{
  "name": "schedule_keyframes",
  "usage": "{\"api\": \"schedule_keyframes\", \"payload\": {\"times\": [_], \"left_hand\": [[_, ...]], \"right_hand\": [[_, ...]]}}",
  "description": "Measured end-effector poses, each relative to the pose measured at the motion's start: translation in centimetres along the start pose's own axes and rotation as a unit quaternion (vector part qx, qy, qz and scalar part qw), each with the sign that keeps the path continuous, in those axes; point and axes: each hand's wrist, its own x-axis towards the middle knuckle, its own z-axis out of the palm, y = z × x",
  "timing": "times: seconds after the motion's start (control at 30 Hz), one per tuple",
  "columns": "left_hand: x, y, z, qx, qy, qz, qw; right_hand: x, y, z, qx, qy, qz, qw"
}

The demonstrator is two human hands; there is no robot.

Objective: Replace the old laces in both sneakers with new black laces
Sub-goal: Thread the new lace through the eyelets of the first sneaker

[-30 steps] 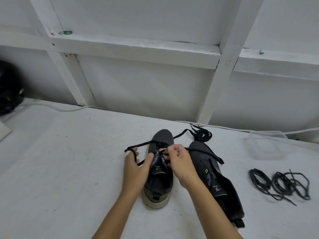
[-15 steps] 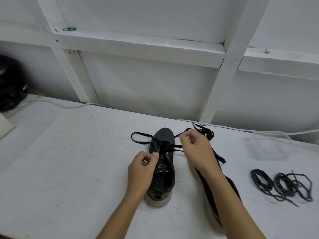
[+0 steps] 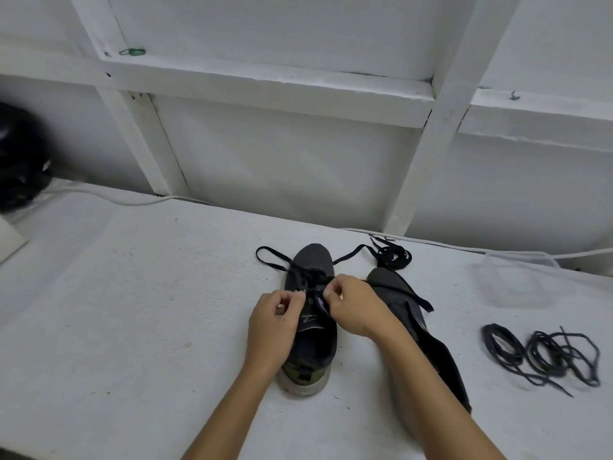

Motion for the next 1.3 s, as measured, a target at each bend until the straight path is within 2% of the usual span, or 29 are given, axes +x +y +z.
{"api": "schedule_keyframes", "payload": {"times": [0.07, 0.17, 0.23, 0.27, 0.3, 0.33, 0.4, 0.47, 0.53, 0.63, 0.7, 0.77, 0.83, 0.9, 0.97, 1.0, 1.03, 1.1, 1.17, 1.2, 1.27, 1.3], "left_hand": [[0.0, 0.0, 0.0, -0.001, -0.007, -0.004, 1.000], [0.1, 0.0, -0.2, -0.006, -0.020, -0.019, 1.000], [0.1, 0.0, -0.3, -0.003, -0.022, -0.011, 1.000], [0.1, 0.1, -0.3, 0.001, -0.021, -0.004, 1.000], [0.0, 0.1, -0.3, 0.001, -0.020, 0.004, 1.000], [-0.1, 0.2, -0.3, -0.001, -0.018, 0.012, 1.000], [-0.4, 0.1, -0.2, -0.003, -0.015, 0.025, 1.000], [-0.4, 0.0, -0.2, 0.001, -0.009, 0.032, 0.999], [-0.3, -0.1, -0.2, 0.012, -0.010, 0.035, 0.999], [0.0, 0.0, -0.1, 0.025, -0.017, 0.029, 0.999], [0.1, 0.0, -0.1, 0.037, -0.017, 0.020, 0.999], [0.1, 0.0, 0.0, 0.042, -0.017, 0.009, 0.999], [0.1, 0.1, 0.0, 0.046, -0.015, 0.005, 0.999], [0.2, 0.0, 0.0, 0.044, -0.013, 0.006, 0.999], [0.1, 0.1, 0.0, 0.038, -0.012, 0.004, 0.999], [0.1, 0.1, 0.0, 0.037, -0.013, 0.005, 0.999], [0.0, 0.1, 0.0, 0.037, -0.014, 0.005, 0.999], [0.0, 0.2, 0.0, 0.036, -0.014, 0.003, 0.999], [0.1, 0.1, 0.0, 0.038, -0.013, 0.004, 0.999], [0.1, 0.1, 0.0, 0.041, -0.013, 0.005, 0.999], [0.2, 0.0, 0.1, 0.046, -0.012, 0.003, 0.999], [0.2, 0.0, 0.1, 0.048, -0.010, 0.001, 0.999]], "right_hand": [[-0.3, -0.3, -0.4, 0.145, -0.010, 0.007, 0.989], [-0.3, -0.8, -1.6, 0.417, 0.007, 0.027, 0.909], [0.0, -0.7, -2.3, 0.514, 0.034, 0.029, 0.856], [0.2, -0.5, -2.5, 0.524, 0.049, 0.033, 0.849], [0.2, -0.2, -2.6, 0.504, 0.066, 0.035, 0.861], [0.2, 0.1, -2.5, 0.453, 0.080, 0.033, 0.887], [0.1, 0.6, -2.1, 0.296, 0.090, 0.009, 0.951], [0.1, 0.8, -1.7, 0.151, 0.085, -0.026, 0.985], [0.1, 1.0, -1.5, 0.100, 0.071, -0.027, 0.992], [0.1, 0.9, -1.2, 0.118, 0.072, -0.031, 0.990], [0.0, 0.0, -1.4, 0.189, 0.126, -0.036, 0.973], [-0.3, -0.8, -2.2, 0.293, 0.171, -0.028, 0.940], [-0.7, -1.1, -3.4, 0.329, 0.160, -0.013, 0.931], [-0.9, -0.5, -4.1, 0.268, 0.149, 0.012, 0.952], [-0.8, 0.6, -4.5, 0.139, 0.152, 0.052, 0.977], [-0.8, 1.1, -4.7, 0.120, 0.148, 0.066, 0.980], [-0.7, 1.6, -4.7, 0.154, 0.134, 0.072, 0.976], [-0.5, 2.1, -4.3, 0.307, 0.107, 0.070, 0.943], [-0.7, 1.7, -3.6, 0.445, 0.100, 0.037, 0.889], [-0.7, 1.3, -3.2, 0.537, 0.096, 0.015, 0.838], [-0.9, 0.5, -3.4, 0.726, 0.078, -0.020, 0.683], [-0.9, 0.2, -3.7, 0.770, 0.071, -0.020, 0.634]]}}
